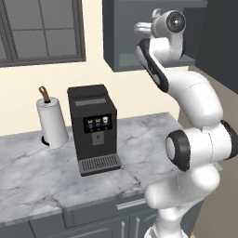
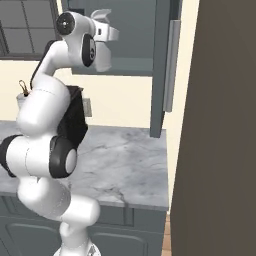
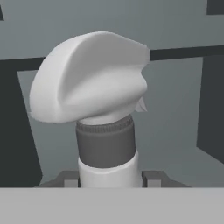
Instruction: Move the cutting board and knife to the sink. Then move spray from the cabinet to the counter.
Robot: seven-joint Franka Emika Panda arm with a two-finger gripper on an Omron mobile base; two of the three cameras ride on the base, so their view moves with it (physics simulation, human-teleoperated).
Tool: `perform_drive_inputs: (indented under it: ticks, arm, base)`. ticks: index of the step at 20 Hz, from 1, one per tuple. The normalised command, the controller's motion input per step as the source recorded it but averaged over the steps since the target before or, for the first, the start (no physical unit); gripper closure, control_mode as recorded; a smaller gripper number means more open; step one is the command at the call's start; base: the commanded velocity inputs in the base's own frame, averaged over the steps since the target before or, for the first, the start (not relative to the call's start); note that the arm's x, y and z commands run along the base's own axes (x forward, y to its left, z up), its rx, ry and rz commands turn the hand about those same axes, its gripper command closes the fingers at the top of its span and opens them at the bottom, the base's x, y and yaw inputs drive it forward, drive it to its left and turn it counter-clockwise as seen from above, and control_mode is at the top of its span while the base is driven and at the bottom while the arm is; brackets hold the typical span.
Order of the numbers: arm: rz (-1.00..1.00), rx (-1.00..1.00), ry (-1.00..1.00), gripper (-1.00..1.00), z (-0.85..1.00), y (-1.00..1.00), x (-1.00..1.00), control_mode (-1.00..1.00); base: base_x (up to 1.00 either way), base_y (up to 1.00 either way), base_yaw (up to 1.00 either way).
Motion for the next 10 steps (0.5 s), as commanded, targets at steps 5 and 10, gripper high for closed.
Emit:
perform_drive_inputs:
  ticks: [5, 10]
  arm:
    - [-0.02, 0.00, -0.01, 1.00, 0.08, -0.24, -0.99, -1.00]
    - [0.00, 0.00, -0.01, 1.00, -0.23, -0.20, -1.00, -1.00]
  base:
    - [0.00, 0.00, 0.00]
    - [0.00, 0.00, 0.00]
